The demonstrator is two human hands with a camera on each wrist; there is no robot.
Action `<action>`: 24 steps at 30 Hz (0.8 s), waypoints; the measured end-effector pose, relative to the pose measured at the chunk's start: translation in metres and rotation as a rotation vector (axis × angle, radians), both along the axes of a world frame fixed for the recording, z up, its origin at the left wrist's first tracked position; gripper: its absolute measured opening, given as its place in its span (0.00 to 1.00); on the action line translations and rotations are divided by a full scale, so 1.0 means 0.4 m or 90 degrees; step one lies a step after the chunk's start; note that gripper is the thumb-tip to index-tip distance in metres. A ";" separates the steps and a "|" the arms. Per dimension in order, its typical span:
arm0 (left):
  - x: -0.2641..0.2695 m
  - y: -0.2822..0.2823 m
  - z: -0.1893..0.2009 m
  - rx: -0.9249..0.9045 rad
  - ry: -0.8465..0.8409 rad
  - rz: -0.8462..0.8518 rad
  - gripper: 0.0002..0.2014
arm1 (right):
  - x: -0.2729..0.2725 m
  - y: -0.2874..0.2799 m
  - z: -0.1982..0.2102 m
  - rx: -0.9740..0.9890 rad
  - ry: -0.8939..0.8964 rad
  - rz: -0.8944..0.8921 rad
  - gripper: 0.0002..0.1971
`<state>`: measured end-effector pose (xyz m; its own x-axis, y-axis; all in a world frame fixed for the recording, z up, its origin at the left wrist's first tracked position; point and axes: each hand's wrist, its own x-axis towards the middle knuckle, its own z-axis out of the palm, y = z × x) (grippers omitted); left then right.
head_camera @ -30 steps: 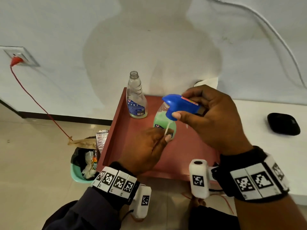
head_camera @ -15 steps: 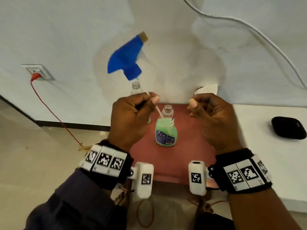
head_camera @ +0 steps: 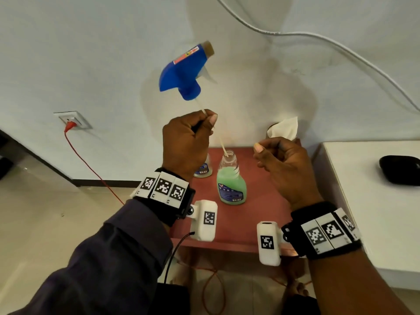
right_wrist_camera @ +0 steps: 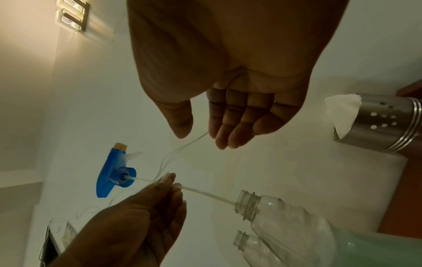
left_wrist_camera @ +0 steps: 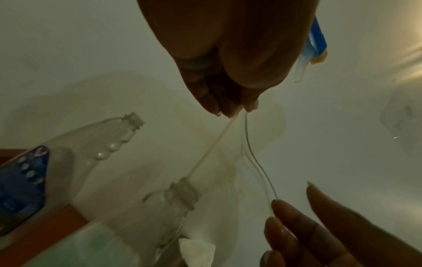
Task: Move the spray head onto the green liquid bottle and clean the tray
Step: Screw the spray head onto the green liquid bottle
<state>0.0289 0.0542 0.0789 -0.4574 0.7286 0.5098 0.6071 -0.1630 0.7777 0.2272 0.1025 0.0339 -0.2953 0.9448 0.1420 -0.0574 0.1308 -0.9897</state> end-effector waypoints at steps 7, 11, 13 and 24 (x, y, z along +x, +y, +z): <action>0.008 0.014 -0.098 -0.087 0.009 -0.040 0.07 | -0.013 0.000 -0.037 -0.024 -0.078 0.013 0.08; -0.006 0.028 -0.142 -0.125 0.032 -0.041 0.08 | -0.043 0.013 -0.056 -0.042 -0.083 0.020 0.07; -0.008 0.034 -0.159 -0.135 0.050 -0.059 0.07 | -0.057 0.020 -0.066 -0.042 -0.097 0.030 0.07; -0.001 0.032 -0.190 -0.151 -0.077 -0.192 0.09 | -0.102 0.018 -0.104 0.054 -0.220 0.107 0.21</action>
